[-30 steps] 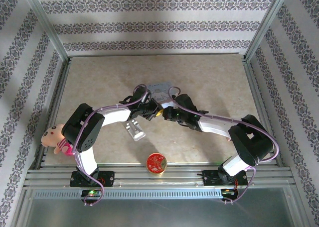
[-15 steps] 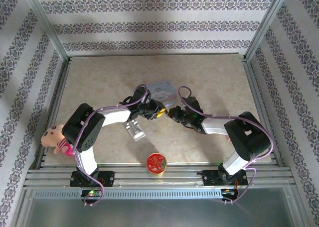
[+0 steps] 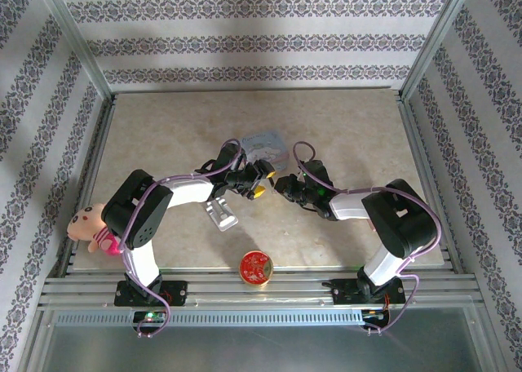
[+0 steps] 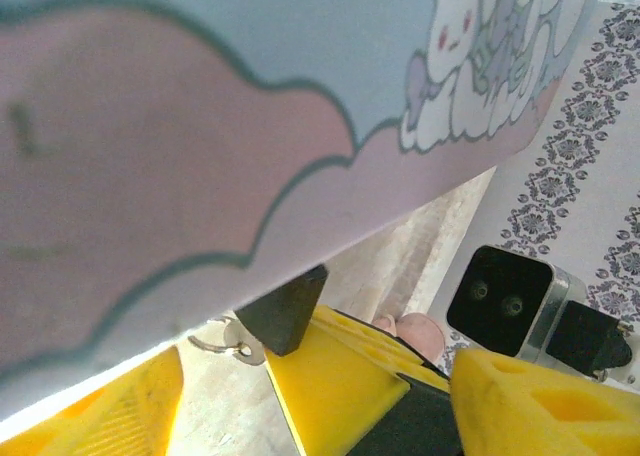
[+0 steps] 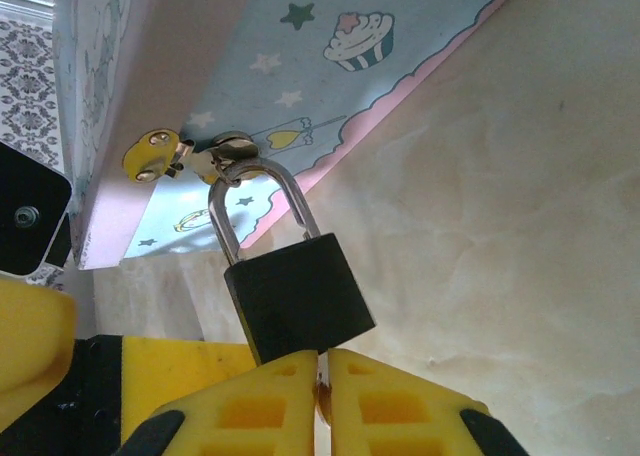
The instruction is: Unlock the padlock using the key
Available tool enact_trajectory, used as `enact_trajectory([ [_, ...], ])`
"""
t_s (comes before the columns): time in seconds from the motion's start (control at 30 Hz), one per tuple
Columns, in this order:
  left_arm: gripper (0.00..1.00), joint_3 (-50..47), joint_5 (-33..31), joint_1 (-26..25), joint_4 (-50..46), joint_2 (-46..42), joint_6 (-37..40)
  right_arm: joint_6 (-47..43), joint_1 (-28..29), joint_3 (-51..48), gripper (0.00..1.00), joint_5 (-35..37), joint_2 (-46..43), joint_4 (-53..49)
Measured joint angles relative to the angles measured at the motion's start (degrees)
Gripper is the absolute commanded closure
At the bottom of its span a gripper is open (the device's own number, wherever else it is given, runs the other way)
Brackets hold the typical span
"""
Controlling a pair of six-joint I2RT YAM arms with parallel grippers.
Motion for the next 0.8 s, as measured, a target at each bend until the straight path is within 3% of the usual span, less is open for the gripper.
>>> enact_trajectory([
  [0.13,0.01,0.0,-0.5,-0.1,-2.8,-0.9,2.0,-1.5,0.0,0.0,0.83,0.5,-0.9,-1.4],
  [0.5,0.01,3.6,-12.1,-0.1,-21.3,-11.6,14.1,-11.6,1.4,2.9,0.66,7.8,-9.5,-15.6],
  [0.8,0.01,8.5,-21.2,3.2,-29.8,-12.7,24.3,-18.8,5.2,9.2,0.50,14.4,-6.9,-25.4],
])
